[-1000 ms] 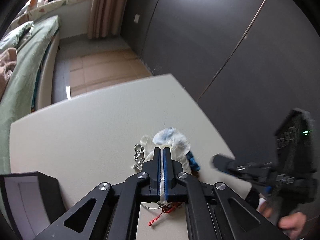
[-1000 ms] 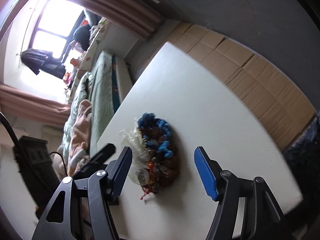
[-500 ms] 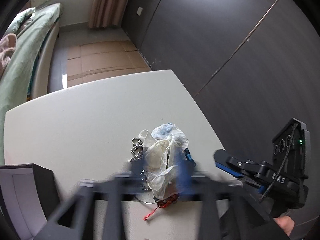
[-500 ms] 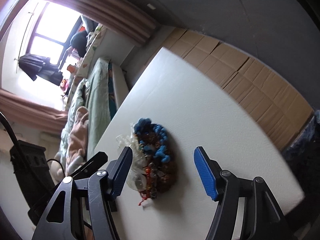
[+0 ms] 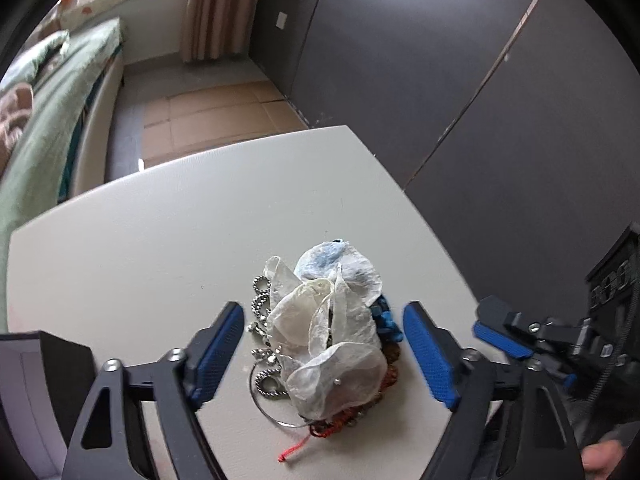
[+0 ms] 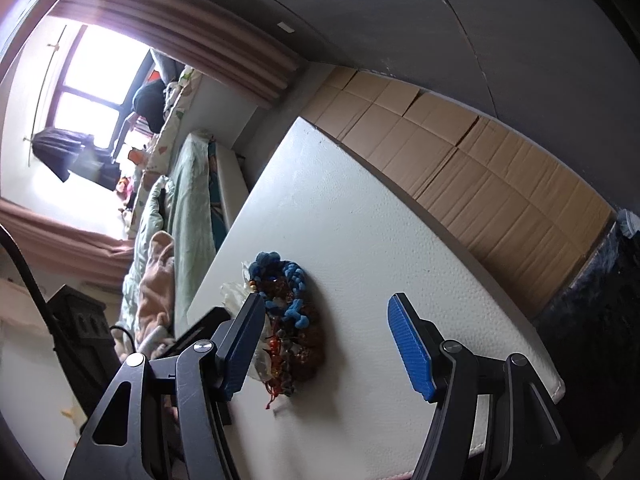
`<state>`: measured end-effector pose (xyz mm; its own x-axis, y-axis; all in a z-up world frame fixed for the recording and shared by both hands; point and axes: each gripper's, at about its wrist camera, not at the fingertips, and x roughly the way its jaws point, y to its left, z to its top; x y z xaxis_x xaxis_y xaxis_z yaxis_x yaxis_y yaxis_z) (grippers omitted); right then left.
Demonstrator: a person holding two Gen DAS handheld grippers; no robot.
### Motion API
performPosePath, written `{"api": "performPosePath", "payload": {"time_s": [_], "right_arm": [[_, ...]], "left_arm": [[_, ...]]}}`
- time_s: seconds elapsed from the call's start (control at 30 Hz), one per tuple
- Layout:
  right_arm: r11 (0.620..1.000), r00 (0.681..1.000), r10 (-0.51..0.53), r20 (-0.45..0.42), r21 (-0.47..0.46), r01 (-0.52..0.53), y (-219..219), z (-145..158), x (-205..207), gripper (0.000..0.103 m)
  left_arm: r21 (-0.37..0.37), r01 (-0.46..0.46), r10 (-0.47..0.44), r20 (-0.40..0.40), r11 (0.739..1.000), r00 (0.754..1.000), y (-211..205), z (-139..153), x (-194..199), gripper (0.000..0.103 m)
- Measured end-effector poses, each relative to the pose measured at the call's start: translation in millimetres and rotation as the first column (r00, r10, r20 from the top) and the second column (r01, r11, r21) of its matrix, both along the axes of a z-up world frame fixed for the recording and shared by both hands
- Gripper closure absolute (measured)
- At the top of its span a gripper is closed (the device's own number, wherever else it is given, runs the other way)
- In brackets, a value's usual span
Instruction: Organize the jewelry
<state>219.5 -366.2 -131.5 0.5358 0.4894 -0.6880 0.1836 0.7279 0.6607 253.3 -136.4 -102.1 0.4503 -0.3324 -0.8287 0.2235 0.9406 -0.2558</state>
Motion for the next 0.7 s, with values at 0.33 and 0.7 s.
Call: {"api": "performPosePath", "payload": {"time_s": [0.33,0.7], "right_arm": [[0.998,0.999,0.047,0.006,-0.051,-0.047,15.5,2.7,3.2,0.037],[0.992,0.993,0.117,0.025,-0.050,-0.116,31.7,0.6,15.2,0.037]], "left_arm": [[-0.001,-0.010,0.010,0.017,1.000,1.000,8.7,4.8,-6.8,0.099],[-0.078,-0.034,0.041,0.093,0.996,0.995,35.4,38.0,-14.6,0.100]]}}
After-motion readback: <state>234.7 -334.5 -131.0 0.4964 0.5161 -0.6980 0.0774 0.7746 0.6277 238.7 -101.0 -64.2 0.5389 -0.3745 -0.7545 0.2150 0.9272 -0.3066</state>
